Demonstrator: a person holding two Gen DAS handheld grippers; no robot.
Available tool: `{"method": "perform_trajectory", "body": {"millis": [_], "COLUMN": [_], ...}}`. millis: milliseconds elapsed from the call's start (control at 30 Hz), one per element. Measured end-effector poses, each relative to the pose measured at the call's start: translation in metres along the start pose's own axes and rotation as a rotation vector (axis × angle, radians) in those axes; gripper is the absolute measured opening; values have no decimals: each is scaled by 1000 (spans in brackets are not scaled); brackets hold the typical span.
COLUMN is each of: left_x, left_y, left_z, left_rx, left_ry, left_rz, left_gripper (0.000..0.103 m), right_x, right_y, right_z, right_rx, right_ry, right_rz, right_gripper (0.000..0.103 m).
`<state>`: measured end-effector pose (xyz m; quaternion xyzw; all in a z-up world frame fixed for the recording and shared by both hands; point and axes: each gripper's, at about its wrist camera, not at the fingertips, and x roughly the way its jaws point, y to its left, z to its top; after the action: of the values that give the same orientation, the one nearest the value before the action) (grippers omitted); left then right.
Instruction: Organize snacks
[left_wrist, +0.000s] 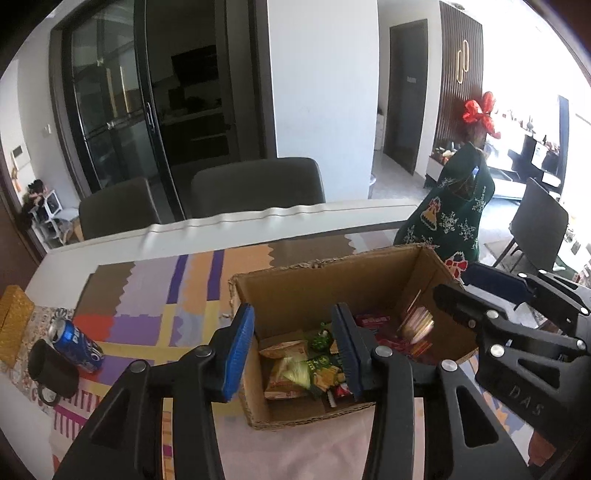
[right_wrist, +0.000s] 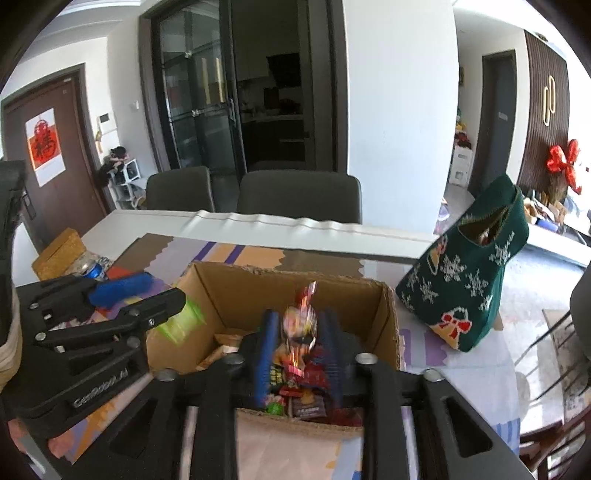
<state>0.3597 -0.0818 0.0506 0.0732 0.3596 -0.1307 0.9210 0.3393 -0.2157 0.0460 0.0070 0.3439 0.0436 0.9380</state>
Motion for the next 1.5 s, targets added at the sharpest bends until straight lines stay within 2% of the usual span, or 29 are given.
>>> {"method": "perform_trajectory", "body": {"millis": [33,167,267,367,433,500,633,800,967,1100,1500], "left_x": [-2,-14,-26,-38,-48,-59,-86,-118,-149,-163,-211], "left_y": [0,-1,-2,-1,-2,-3,-10,-18,-24,-27,-39], "left_z": [-1,-9,-17,-26,-33,-39,-59,-81,-104,-118,-153], "left_rx": [1,10,11,0,-13,-19,0,3,2,11,27], "left_ry": [-2,-32,-55,-69,-81,-97,-149,-221,-272,-286,-328], "left_rz": [6,34,55,65,66,68,96,118,134,138,140], "left_gripper": [44,57,64,66,70,79,85,97,103,103,103], "right_x": [0,-6,-16,-27,-36,-43,-67,-96,-122,-141,-193], "right_y": [-2,-7,-8,-8,-9,-10,-9,-8,-6,-3,2], "right_z": [-1,-7,-12,-18,-24,-28,-43,-66,-88,-106,-145], "right_rx": [10,19,23,15,19,25,10,13,25,28,69], "right_ry": [-2,-10,-22,-41,-46,-53,-83,-119,-146,-163,-191], "right_rz": [-7,-22,-35,-49,-54,-57,-86,-101,-110,-116,-112], "right_gripper": [41,41,51,53,58,59,66,74,82,85,88]}}
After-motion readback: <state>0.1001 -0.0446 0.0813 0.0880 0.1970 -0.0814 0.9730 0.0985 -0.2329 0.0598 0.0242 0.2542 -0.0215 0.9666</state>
